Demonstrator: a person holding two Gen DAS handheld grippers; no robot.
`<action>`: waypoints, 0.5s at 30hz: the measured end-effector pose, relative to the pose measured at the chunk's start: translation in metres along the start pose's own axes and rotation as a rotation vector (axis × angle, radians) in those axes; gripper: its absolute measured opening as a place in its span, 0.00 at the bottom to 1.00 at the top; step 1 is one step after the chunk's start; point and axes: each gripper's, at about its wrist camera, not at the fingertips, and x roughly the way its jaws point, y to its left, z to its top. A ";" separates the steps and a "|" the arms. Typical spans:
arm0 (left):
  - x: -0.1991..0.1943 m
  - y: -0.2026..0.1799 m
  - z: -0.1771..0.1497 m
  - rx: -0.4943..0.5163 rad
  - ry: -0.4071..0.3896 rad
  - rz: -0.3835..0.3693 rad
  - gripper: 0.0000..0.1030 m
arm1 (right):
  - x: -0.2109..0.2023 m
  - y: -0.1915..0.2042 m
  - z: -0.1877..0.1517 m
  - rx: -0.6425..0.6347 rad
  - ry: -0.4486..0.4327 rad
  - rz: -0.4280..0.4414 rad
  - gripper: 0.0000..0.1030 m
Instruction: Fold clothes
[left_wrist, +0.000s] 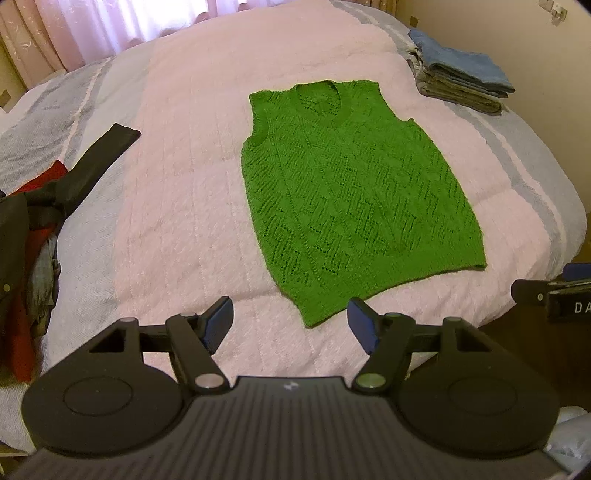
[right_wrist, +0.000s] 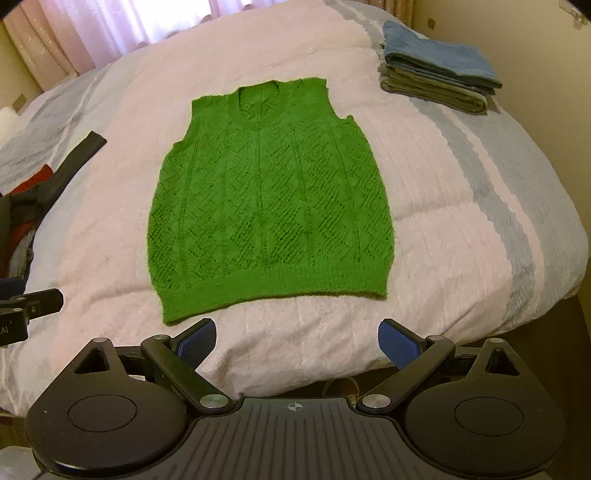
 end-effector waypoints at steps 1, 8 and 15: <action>0.001 -0.003 0.002 -0.004 0.003 0.003 0.63 | 0.001 -0.003 0.003 -0.006 0.004 0.002 0.94; 0.007 -0.025 0.017 -0.032 0.021 0.028 0.63 | 0.010 -0.026 0.023 -0.057 0.024 0.017 0.94; 0.015 -0.053 0.033 -0.070 0.033 0.050 0.63 | 0.018 -0.052 0.046 -0.112 0.038 0.029 0.94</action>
